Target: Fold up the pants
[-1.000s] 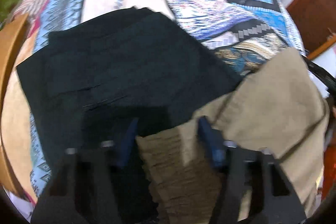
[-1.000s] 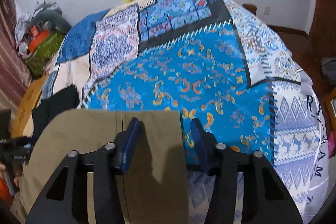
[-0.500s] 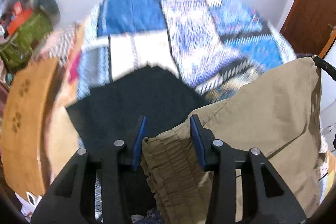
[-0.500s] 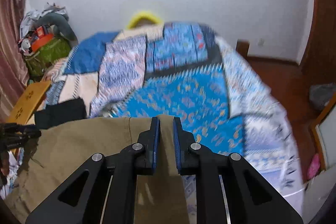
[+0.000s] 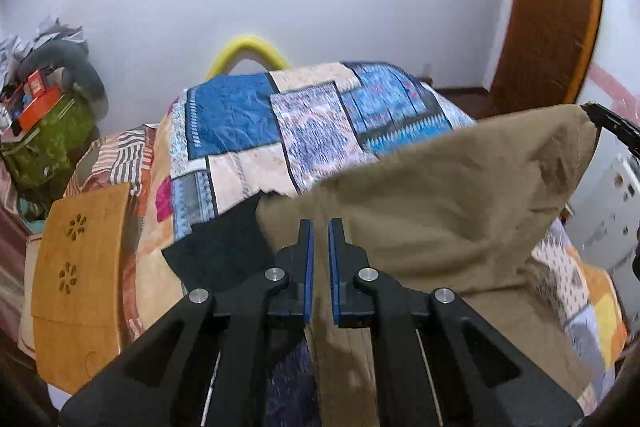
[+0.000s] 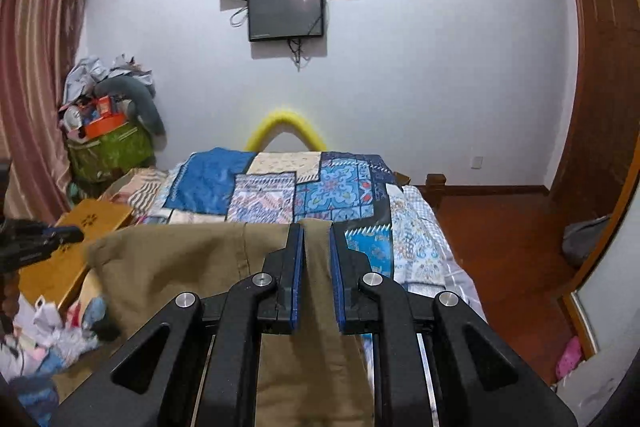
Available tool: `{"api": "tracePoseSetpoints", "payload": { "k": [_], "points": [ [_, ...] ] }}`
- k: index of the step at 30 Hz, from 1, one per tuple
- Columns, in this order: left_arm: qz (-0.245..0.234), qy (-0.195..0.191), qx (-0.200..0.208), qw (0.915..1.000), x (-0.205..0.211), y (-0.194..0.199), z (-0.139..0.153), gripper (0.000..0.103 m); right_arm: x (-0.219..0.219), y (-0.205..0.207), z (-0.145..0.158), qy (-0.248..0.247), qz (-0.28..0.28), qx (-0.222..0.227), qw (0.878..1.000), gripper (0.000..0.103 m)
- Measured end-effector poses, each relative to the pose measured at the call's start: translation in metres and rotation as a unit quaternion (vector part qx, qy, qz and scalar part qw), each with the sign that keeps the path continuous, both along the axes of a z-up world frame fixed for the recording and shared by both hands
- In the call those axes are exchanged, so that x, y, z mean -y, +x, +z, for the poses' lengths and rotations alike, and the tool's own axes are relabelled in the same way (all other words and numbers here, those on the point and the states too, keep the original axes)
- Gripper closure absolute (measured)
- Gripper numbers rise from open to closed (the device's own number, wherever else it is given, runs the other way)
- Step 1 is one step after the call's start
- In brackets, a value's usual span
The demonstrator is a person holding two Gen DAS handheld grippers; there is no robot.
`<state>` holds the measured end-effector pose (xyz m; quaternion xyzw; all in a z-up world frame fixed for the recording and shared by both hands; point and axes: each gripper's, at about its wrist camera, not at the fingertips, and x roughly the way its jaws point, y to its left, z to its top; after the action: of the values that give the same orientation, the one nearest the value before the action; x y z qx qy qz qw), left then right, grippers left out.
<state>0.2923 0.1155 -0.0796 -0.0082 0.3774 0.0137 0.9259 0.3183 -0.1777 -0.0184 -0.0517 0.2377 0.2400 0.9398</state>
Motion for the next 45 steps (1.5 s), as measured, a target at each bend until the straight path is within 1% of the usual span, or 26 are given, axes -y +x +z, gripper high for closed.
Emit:
{"api": "tracePoseSetpoints", "payload": {
  "k": [3,7,9,12,13,14,15,16,17,19,24,26,29,31,34,37,39,41,43,45],
  "points": [
    [-0.008,0.010,-0.007,0.9999,0.008,-0.018,-0.008,0.097,0.003,-0.026,-0.012,-0.003,0.007,-0.010,1.000,0.092],
    [-0.021,-0.010,-0.018,0.9996,0.008,-0.039,-0.016,0.097,0.016,-0.050,-0.029,-0.001,0.009,-0.025,1.000,0.092],
    [-0.023,-0.011,-0.028,0.9993,0.008,-0.047,-0.020,0.097,0.024,-0.063,-0.034,0.005,0.012,-0.035,0.999,0.092],
    [-0.020,-0.004,-0.044,0.9988,0.010,-0.050,-0.027,0.092,0.032,-0.074,-0.044,0.006,0.009,-0.050,0.999,0.092],
    [-0.017,-0.004,-0.048,0.9987,0.010,-0.050,-0.028,0.085,0.034,-0.075,-0.047,0.006,0.006,-0.055,0.998,0.092],
    [-0.013,-0.007,-0.051,0.9986,0.009,-0.048,-0.029,0.076,0.037,-0.076,-0.049,0.007,0.004,-0.060,0.998,0.092],
    [-0.008,-0.012,-0.052,0.9985,0.007,-0.045,-0.030,0.069,0.040,-0.075,-0.051,0.011,0.002,-0.064,0.998,0.092],
    [-0.004,-0.020,-0.051,0.9985,0.004,-0.043,-0.030,0.055,0.042,-0.074,-0.054,0.016,0.001,-0.069,0.997,0.092],
    [-0.002,-0.027,-0.049,0.9984,0.003,-0.042,-0.030,0.045,0.045,-0.076,-0.056,0.024,0.000,-0.073,0.997,0.092],
    [0.000,-0.037,-0.048,0.9981,0.000,-0.037,-0.029,0.041,0.050,-0.085,-0.060,0.036,0.003,-0.076,0.996,0.092],
    [-0.004,-0.042,-0.061,0.9972,0.001,-0.023,-0.027,0.034,0.054,-0.115,-0.072,0.027,0.020,-0.078,0.996,0.092],
    [-0.006,-0.050,-0.064,0.9967,0.004,-0.019,-0.025,0.027,0.056,-0.127,-0.077,0.026,0.028,-0.085,0.996,0.092],
    [-0.005,-0.056,-0.063,0.9964,0.011,-0.018,-0.021,0.026,0.058,-0.142,-0.090,0.018,0.030,-0.099,0.995,0.092],
    [-0.010,-0.053,-0.057,0.9969,0.017,-0.020,-0.016,0.025,0.060,-0.151,-0.099,0.015,0.029,-0.109,0.994,0.092],
    [-0.014,-0.035,-0.045,0.9983,0.024,-0.028,-0.012,0.021,0.065,-0.163,-0.110,0.014,0.025,-0.122,0.992,0.092],
    [-0.015,-0.024,-0.041,0.9988,0.028,-0.041,-0.009,0.021,0.071,-0.172,-0.117,0.014,0.019,-0.130,0.991,0.094],
    [-0.019,-0.023,-0.037,0.9989,0.031,-0.046,-0.005,0.020,0.074,-0.178,-0.121,0.011,0.016,-0.135,0.991,0.096],
    [-0.024,-0.016,-0.033,0.9990,0.037,-0.049,0.000,0.017,0.076,-0.180,-0.126,0.008,0.012,-0.144,0.989,0.097],
    [-0.028,-0.002,-0.028,0.9992,0.044,-0.051,0.003,0.015,0.078,-0.176,-0.129,0.002,0.007,-0.159,0.987,0.097],
    [-0.032,0.013,-0.022,0.9991,0.050,-0.053,0.003,0.013,0.084,-0.172,-0.128,0.013,-0.001,-0.173,0.985,0.097]
  ]
}}
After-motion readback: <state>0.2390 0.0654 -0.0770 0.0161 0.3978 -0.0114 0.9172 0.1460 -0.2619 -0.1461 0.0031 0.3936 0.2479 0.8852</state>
